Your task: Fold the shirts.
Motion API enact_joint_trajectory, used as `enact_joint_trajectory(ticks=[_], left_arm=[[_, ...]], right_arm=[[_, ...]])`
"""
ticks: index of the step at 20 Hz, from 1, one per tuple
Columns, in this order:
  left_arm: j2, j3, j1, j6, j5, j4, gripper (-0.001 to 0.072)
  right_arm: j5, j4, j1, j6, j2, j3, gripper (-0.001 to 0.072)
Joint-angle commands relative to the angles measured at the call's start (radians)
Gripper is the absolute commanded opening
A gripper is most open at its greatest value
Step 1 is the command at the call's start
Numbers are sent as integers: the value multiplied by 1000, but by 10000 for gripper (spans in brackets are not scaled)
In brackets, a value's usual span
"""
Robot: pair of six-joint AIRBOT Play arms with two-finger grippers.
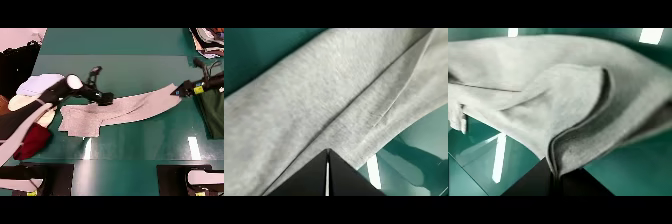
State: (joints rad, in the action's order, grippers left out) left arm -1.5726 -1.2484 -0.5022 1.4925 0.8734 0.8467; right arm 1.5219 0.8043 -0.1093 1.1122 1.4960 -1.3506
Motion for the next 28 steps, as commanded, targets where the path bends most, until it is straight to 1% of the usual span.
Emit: enact_joint_trajectory(ticks=[1,4,6,8,10,13,16,19,23,26,27,28], left_arm=[[-137,-99,-78,2,2,-3,23],[-174,-114,-90,3,-2,-10,22],[-179,-114,-90,2,-3,-8,22],[-179,-114,-90,0,-3,-8,22],[-179,-118,-79,0,4,-6,23],[-153,-142,-25,0,53,5,22],[-47,-151,89,0,109,82,22],[120,-151,257,-1,154,175,23],[347,-151,478,-1,175,285,23],[460,-151,603,-1,175,306,23],[484,-151,634,0,175,306,23],[496,-151,655,0,177,306,23]], right_arm=[[-4,-3,102,60,-106,-95,10],[-2,-7,213,102,-130,-194,10],[-11,-59,274,104,-130,-238,10],[-39,-106,323,103,-130,-258,10],[-55,-105,370,103,-130,-265,10],[-77,-106,439,101,-130,-265,10],[-141,-106,543,100,-130,-265,10],[-259,-106,689,90,-108,-266,11],[-402,-106,916,90,19,-266,11],[-516,-106,1054,59,141,-268,22],[-533,-106,1084,45,179,-283,158],[-528,-105,1107,38,218,-313,383]])
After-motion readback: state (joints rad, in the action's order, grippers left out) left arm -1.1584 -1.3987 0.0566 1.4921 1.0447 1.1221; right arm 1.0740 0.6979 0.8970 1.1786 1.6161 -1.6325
